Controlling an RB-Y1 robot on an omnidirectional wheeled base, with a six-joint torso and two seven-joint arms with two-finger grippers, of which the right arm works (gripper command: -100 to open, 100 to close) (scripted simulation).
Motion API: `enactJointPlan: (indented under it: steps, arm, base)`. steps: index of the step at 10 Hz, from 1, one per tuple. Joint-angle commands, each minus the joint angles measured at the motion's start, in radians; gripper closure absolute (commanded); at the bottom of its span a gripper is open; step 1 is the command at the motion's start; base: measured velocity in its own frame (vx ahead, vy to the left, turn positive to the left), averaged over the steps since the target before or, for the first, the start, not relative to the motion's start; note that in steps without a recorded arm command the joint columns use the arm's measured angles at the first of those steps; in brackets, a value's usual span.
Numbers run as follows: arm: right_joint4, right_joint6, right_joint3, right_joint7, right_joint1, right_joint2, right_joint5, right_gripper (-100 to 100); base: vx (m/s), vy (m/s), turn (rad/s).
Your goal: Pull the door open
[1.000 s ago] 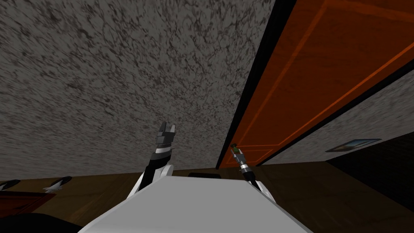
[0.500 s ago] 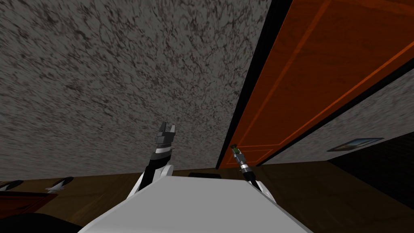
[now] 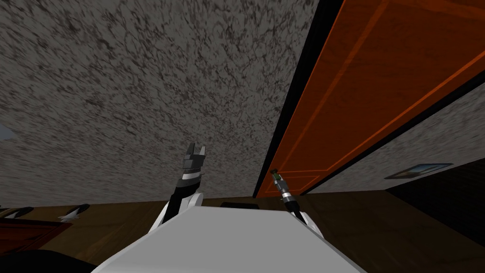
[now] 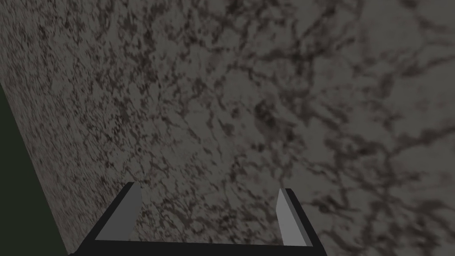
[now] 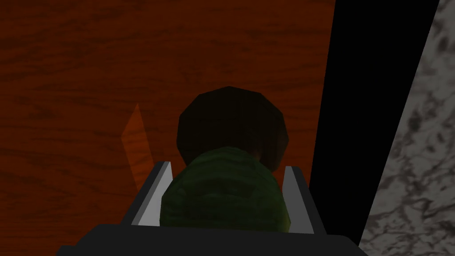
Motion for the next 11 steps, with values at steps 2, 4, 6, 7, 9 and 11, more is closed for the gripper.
enactJointPlan:
  steps: [2,4,6,7,9,11]
  arm:
    - [0.000,-0.001,0.007,-0.068,-0.003,0.003,-0.015,100]
    - [0.001,0.002,0.012,-0.124,-0.005,0.003,-0.028,100]
    - [0.001,0.004,0.018,-0.181,-0.008,0.003,-0.045,100]
    - [0.001,0.004,0.018,-0.192,-0.008,0.003,-0.045,100]
    - [0.002,0.008,0.024,-0.255,-0.010,0.004,-0.064,100]
    - [0.002,0.009,0.028,-0.301,-0.012,0.004,-0.074,100]
  base:
    - [-0.034,-0.009,0.049]
    - [-0.040,-0.014,0.044]
    - [-0.041,-0.018,0.057]
    - [-0.030,-0.017,0.031]
    - [-0.041,-0.012,0.050]
    - [-0.032,-0.015,0.037]
